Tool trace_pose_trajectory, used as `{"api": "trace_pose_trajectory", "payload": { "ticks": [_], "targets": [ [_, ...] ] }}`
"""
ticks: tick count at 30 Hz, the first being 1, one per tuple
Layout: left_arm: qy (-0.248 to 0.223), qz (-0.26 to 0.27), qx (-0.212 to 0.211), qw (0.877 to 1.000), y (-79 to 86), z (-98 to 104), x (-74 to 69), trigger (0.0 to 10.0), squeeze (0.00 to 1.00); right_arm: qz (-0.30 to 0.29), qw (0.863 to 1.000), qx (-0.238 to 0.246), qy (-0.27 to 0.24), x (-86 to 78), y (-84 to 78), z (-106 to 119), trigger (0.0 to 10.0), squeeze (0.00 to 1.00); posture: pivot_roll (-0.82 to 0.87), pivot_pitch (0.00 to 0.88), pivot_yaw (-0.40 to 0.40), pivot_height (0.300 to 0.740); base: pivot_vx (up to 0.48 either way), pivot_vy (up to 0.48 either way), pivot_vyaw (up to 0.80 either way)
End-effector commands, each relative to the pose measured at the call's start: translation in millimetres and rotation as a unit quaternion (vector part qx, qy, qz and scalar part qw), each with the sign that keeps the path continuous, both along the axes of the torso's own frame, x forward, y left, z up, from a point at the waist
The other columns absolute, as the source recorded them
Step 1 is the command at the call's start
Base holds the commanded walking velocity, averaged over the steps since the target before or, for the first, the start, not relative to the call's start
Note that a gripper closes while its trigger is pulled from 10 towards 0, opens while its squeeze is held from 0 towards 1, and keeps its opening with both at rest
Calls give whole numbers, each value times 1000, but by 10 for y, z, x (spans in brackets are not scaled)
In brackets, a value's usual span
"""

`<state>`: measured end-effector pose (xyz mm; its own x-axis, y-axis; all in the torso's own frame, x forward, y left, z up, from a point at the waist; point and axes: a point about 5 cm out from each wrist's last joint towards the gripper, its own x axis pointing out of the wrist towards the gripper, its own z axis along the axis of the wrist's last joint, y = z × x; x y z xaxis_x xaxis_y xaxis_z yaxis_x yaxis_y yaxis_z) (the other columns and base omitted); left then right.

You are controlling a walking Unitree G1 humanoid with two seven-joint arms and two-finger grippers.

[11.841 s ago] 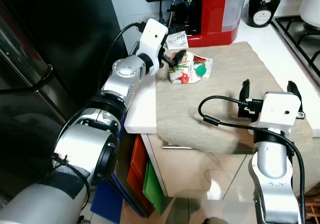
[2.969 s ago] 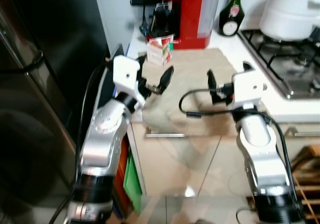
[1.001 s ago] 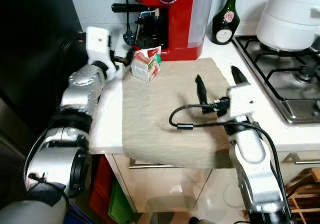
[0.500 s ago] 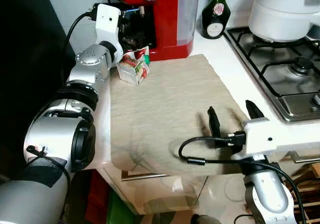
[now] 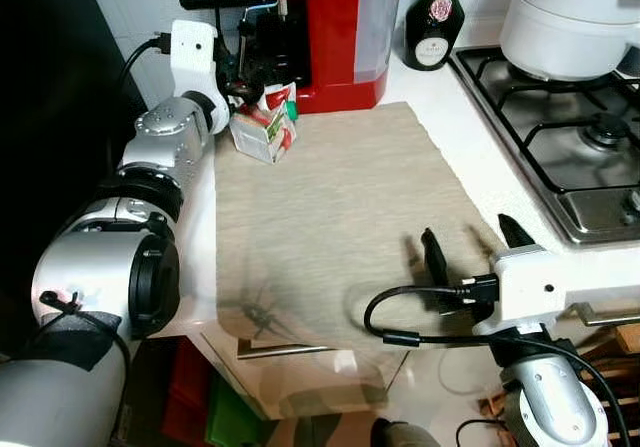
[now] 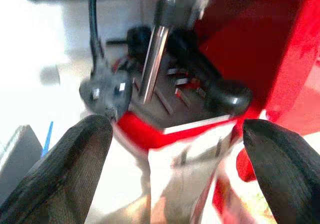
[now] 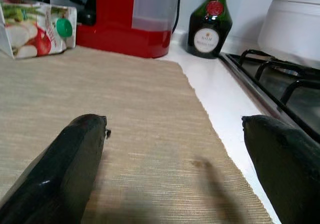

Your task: Restocking fridge

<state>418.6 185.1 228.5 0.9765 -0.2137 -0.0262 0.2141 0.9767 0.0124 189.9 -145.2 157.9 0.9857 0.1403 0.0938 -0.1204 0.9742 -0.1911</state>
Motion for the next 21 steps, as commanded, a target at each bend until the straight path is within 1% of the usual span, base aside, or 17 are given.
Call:
{"api": "trace_pose_trajectory", "payload": {
  "ticks": [1, 2, 5, 8, 10, 12, 15, 19, 20, 21],
  "targets": [
    [3, 2, -4, 1000, 80, -33, -21, 10000, 0, 5, 1000, 4, 0, 19, -11, 29, 10000, 0, -219, 75, 26, 740, 0, 0, 0],
    [5, 1, -4, 1000, 85, -52, -26, 10000, 0, 7, 1000, 3, 1, 25, -11, 28, 10000, 0, -219, 75, 26, 740, 0, 0, 0],
    [46, 2, -7, 999, 100, -238, -61, 10000, 0, 13, 1000, 2, 5, 65, -9, 18, 10000, 0, -203, 66, 10, 740, 0, 0, 0],
    [92, -23, 13, 995, 20, -473, -113, 10000, 0, 22, 1000, 1, 4, 113, 9, 13, 10000, 0, -197, 54, 5, 740, 0, 0, 0],
    [107, -26, 25, 994, 9, -549, -133, 10000, 0, 25, 1000, -1, 2, 135, 9, 15, 10000, 0, -196, 45, 7, 740, 0, 0, 0],
    [103, -21, 30, 994, 37, -515, -126, 10000, 0, 23, 1000, -2, -1, 173, 1, 16, 10000, 0, -196, 22, 17, 740, 0, 0, 0],
    [93, -20, 36, 995, 70, -461, -117, 10000, 0, 21, 1000, -1, -4, 205, 3, 10, 10000, 0, -194, 10, 23, 740, 0, 0, 0],
    [73, -30, 47, 996, 99, -353, -102, 10000, 0, 17, 1000, 1, -14, 262, 16, 12, 10000, 0, -188, 0, 36, 740, 0, 0, 0],
    [64, -41, 59, 995, 110, -319, -106, 10000, 0, 17, 1000, 1, -19, 275, 19, 21, 10000, 0, -185, 0, 40, 740, 0, 0, 0],
    [64, -41, 59, 995, 110, -319, -106, 10000, 0, 17, 1000, 1, -19, 275, 19, 21, 10000, 0, -185, 0, 40, 740, 0, 0, 0]
  ]
}}
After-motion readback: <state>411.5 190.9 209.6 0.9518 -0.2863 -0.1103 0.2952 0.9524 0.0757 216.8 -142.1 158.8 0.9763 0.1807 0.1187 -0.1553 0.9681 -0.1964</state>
